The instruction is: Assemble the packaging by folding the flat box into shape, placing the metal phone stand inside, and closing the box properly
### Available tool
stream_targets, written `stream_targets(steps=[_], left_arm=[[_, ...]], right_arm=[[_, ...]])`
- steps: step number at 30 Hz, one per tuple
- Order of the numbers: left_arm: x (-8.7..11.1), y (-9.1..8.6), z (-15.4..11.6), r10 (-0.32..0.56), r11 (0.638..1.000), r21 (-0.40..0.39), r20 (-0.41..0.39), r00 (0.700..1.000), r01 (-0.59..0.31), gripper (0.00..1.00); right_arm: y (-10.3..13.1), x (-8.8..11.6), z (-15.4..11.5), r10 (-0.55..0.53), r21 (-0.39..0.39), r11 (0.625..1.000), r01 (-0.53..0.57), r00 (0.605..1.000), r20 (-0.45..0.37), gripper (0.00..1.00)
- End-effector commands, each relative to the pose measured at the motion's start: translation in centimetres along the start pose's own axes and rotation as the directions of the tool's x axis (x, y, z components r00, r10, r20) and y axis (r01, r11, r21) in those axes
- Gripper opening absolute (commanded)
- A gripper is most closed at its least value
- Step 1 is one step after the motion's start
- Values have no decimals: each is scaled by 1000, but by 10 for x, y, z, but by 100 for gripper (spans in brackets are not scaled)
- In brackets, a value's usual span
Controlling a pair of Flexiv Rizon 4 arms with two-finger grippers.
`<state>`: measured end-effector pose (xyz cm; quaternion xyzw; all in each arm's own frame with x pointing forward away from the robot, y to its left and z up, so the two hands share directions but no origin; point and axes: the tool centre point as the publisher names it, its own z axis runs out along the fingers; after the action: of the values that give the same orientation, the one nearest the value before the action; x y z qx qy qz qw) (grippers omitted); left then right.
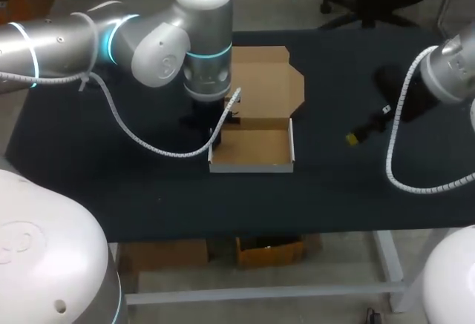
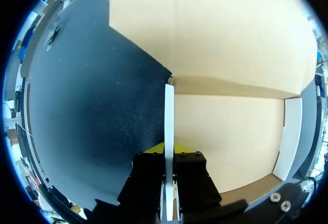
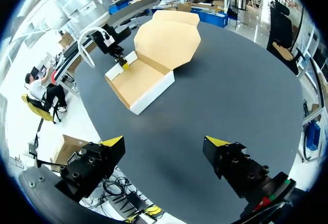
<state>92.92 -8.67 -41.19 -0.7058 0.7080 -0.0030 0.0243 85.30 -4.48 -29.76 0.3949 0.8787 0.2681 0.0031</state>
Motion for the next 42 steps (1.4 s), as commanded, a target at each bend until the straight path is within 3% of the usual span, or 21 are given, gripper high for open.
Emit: stream_targets(steps=[1,11,30,42], left_arm=[[-1,-1,3,1,1000,-7,8,1000,-1,0],[-3,-1,3,10,1000,-12,38,999,-9,0],[-3,0,1,11,1000,-5,164,986,-11,0],[-7,0,1,-46,999,27,203,978,41,0]], right_arm=[[-7,2,-24,-37,-11,999,36,996,-83,100],[-19,7,-38,-152,-63,987,145,983,-105,100],[-24,12,-45,-207,-82,976,199,974,-95,100],[-27,13,-45,-208,-83,976,200,973,-96,100]])
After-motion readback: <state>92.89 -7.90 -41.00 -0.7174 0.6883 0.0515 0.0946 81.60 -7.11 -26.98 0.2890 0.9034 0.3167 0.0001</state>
